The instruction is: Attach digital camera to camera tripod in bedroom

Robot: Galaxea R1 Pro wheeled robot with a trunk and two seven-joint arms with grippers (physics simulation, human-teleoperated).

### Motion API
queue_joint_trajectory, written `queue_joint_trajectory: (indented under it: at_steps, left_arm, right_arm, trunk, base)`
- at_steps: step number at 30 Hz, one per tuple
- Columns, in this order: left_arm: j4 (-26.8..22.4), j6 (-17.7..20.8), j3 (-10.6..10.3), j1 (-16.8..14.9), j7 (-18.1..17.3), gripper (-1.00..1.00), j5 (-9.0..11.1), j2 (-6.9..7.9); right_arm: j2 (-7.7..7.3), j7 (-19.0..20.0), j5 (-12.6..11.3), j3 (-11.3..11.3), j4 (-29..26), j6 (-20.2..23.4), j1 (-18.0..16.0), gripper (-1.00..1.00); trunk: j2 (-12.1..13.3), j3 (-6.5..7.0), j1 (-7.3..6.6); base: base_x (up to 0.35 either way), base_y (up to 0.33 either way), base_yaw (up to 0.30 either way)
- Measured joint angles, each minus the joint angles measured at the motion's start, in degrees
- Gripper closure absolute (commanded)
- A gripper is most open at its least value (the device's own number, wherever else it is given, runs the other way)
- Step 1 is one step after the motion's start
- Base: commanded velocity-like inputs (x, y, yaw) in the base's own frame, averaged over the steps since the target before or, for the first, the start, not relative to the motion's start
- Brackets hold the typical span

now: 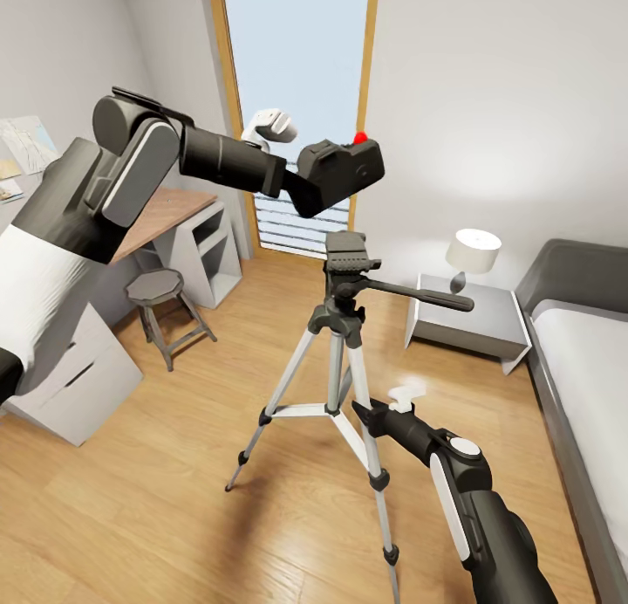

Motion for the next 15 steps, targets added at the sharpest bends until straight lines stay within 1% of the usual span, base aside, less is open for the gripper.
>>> queue_joint_trajectory:
  at_steps: [3, 4, 9, 10, 15]
  left_arm:
    - [0.29, -0.02, 0.00, -0.38, -2.43, 1.00, -0.04, 0.10]
    - [0.59, -0.01, -0.02, -0.55, -4.14, 1.00, 0.01, 0.19]
    - [1.72, -0.20, -0.09, -0.76, -9.06, 1.00, -0.40, 0.48]
    - [2.02, -0.21, -0.10, -0.78, -11.09, 1.00, -0.43, 0.54]
    - [2.25, -1.51, -0.10, -0.84, -15.14, 1.00, -1.11, 0.61]
  right_arm:
    - [0.00, 0.00, 0.00, 0.00, 0.00, 0.00, 0.00, 1.00]
    - [0.00, 0.00, 0.00, 0.00, -0.01, 0.00, 0.00, 1.00]
    - [0.00, 0.00, 0.01, 0.01, -0.01, 0.00, 0.00, 1.00]
    - [0.00, 0.00, 0.03, 0.04, -0.01, 0.00, 0.00, 1.00]
    - [0.00, -0.03, -0.01, 0.02, 0.00, -0.01, 0.00, 1.00]
  trunk:
    - [0.00, 0.00, 0.00]
    - [0.00, 0.00, 0.00]
    - [0.00, 0.00, 0.00]
    - [0.00, 0.00, 0.00]
    - [0.00, 0.00, 0.00]
  base:
    - [0.000, 0.000, 0.000]
    - [0.000, 0.000, 0.000]
    - [0.000, 0.000, 0.000]
    - [0.000, 0.000, 0.000]
    - [0.000, 0.000, 0.000]
